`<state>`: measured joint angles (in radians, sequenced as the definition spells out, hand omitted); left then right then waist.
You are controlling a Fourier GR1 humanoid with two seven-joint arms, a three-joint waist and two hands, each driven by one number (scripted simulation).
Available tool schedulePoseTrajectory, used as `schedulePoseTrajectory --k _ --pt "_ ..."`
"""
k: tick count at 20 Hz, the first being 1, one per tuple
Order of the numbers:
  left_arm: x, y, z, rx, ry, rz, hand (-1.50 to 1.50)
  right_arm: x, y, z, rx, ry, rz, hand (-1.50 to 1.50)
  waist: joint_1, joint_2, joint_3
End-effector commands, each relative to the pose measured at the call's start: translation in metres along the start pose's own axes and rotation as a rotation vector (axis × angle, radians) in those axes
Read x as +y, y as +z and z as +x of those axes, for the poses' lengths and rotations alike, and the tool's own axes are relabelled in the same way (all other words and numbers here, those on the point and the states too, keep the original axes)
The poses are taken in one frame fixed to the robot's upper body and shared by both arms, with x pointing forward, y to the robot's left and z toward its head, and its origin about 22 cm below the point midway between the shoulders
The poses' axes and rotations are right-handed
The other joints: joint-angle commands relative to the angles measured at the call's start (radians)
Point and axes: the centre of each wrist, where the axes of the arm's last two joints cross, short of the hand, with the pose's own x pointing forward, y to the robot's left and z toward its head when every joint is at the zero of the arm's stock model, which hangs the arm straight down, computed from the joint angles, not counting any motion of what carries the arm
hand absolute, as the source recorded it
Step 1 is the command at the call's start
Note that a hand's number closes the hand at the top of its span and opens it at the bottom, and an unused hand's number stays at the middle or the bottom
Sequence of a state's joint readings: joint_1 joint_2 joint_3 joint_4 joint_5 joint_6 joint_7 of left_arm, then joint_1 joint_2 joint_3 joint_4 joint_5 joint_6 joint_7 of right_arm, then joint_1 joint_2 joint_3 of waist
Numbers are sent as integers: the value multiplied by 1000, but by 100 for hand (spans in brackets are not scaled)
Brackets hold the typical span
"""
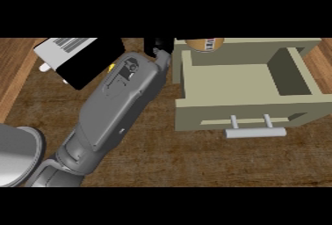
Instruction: Pick up the can, place it into the drawer and close the drawer
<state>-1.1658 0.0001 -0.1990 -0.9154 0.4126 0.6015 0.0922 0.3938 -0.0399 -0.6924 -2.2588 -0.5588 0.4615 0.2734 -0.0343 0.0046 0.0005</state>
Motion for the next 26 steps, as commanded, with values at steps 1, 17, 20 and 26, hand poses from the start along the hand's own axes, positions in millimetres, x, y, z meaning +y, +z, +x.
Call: schedulePoseTrajectory --k 1,17,20,26 --pt "-19 -11 16 18 1 -3 150 13 13 12 -8 2 -1 -150 -13 0 0" --pt "-46 -15 -2 51 -95 36 150 14 -3 7 -11 -23 28 -150 -41 7 1" --pt "-34 -19 -15 66 -67 32 150 4 -14 8 -5 -18 34 -150 -50 14 1" --pt "-37 -19 -23 89 -145 45 150 4 -9 6 -17 3 11 -150 -60 15 2"
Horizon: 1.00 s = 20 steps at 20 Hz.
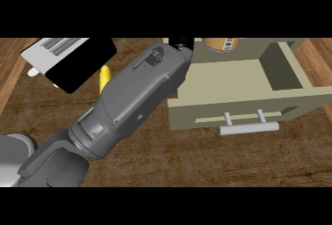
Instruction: Pick up the can, place it into the drawer and close the drawer
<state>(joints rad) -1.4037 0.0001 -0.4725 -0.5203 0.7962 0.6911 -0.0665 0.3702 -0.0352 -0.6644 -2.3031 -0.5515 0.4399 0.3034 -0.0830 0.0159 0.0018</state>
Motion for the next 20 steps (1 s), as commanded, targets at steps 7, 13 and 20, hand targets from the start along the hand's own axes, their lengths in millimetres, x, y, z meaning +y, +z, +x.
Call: schedulePoseTrajectory --k 7,13,20 --pt "3 -2 -15 14 -56 90 -150 -4 -8 -3 22 -8 1 -150 -14 5 1" --pt "5 1 -26 16 -52 93 -150 1 -16 1 5 -5 32 -150 -15 6 0" --pt "9 3 -37 -11 -31 112 -150 7 -12 6 -40 24 31 -150 -10 5 0"
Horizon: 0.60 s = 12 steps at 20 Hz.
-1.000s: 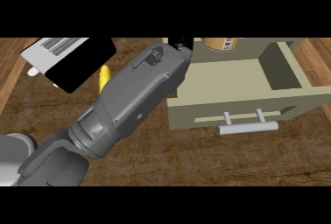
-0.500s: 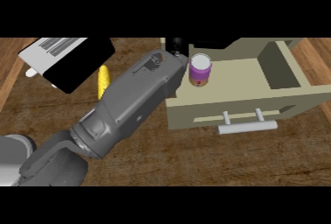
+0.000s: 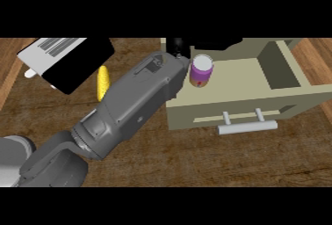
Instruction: Pick up the can, place it into the drawer and close the drawer
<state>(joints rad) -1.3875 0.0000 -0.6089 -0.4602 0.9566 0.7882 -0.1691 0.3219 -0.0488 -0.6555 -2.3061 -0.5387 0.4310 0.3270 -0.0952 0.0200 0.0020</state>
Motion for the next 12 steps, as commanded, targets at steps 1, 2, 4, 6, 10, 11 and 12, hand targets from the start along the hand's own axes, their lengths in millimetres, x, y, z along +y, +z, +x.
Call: schedulePoseTrajectory --k 1,2,4,6,10,11,12 --pt "1 -3 2 -22 25 27 -150 -2 0 5 -68 92 2 -150 1 2 0" --pt "0 -3 6 -17 36 -17 -150 0 3 17 -113 179 19 -150 16 -4 0" --pt "1 1 -3 -22 54 -18 -150 -2 -4 28 -158 290 65 -150 6 0 0" --pt "1 1 -1 -49 60 -16 -150 11 -8 35 -202 322 110 -150 16 0 -1" --pt "-9 2 18 -88 77 -35 -150 26 -18 35 -251 371 127 -150 42 -1 -1" --pt "-4 3 7 -91 82 -19 -150 26 -27 34 -286 385 142 -150 33 4 -1" --pt "-4 3 5 -100 85 -34 -150 31 -31 35 -282 420 157 -150 46 3 -1"
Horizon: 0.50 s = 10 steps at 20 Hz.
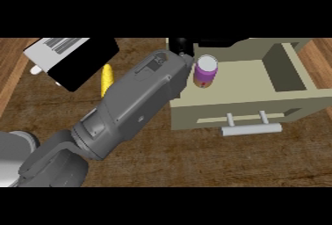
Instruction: Pick up the can, place it into the drawer and close the drawer
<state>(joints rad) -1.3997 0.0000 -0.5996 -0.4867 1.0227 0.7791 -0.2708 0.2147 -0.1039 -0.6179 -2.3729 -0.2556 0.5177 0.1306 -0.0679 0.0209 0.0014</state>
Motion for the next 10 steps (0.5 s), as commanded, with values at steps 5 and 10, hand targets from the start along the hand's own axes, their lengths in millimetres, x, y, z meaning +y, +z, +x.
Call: schedulePoseTrajectory --k 5,10 --pt "-10 1 17 -24 29 -1 -150 37 -36 13 -66 232 63 -150 42 -1 -1" --pt "-5 4 4 14 43 -3 -150 64 -57 -3 -58 343 140 -150 59 -7 -1"
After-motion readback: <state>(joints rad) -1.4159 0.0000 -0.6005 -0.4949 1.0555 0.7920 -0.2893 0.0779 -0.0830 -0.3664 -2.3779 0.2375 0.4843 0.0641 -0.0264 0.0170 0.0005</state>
